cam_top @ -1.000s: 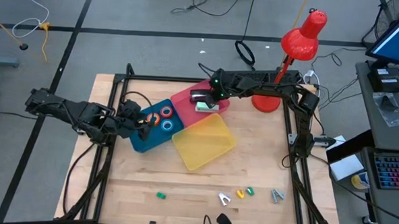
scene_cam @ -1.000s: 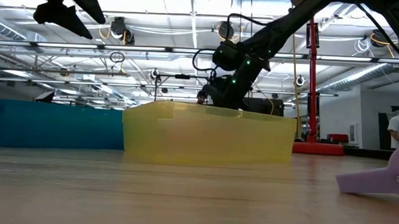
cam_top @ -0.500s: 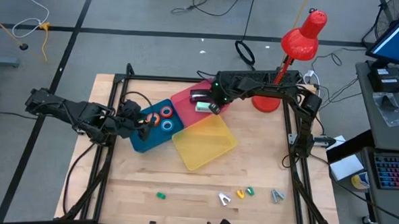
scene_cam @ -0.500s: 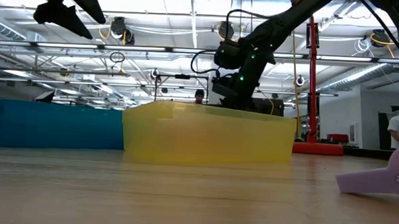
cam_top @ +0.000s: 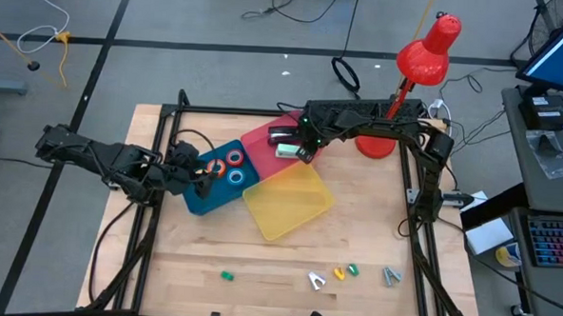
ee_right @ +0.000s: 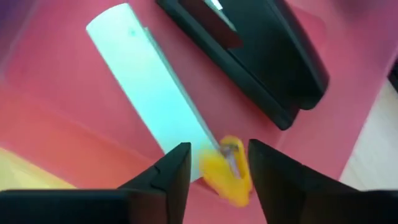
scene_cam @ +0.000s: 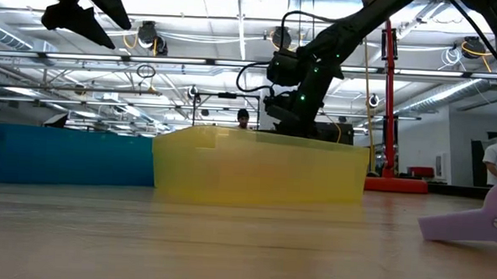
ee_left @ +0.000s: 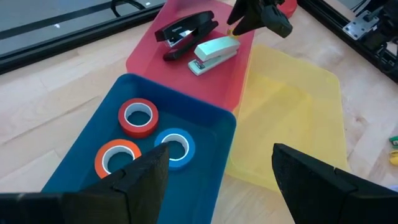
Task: Pick and place Stapler, Stapler remover, tape
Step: Adjust the black stapler in the bin, then put the right green stapler into the pink bin
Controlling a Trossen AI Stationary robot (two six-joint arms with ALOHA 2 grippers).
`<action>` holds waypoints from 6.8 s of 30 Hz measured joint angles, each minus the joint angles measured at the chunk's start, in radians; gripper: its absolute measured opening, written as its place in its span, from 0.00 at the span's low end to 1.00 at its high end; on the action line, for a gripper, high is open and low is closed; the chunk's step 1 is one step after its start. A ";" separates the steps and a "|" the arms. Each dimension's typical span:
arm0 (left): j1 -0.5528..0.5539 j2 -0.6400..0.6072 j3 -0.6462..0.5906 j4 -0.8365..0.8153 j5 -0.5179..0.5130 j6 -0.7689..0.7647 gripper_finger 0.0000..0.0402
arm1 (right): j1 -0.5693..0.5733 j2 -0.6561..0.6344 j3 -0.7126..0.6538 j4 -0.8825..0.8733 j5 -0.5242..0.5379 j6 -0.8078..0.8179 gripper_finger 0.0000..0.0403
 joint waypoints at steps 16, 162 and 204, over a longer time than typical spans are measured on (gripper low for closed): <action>0.000 0.000 0.000 0.000 0.006 0.003 0.70 | -0.033 -0.062 0.001 0.369 0.000 -0.133 0.46; -0.255 0.298 0.000 0.243 0.064 -0.043 0.70 | 1.039 -1.093 -0.972 0.317 0.107 1.305 0.43; -0.309 0.298 0.000 0.224 0.025 0.003 0.70 | 1.216 -0.391 -0.485 -0.097 0.025 1.524 0.43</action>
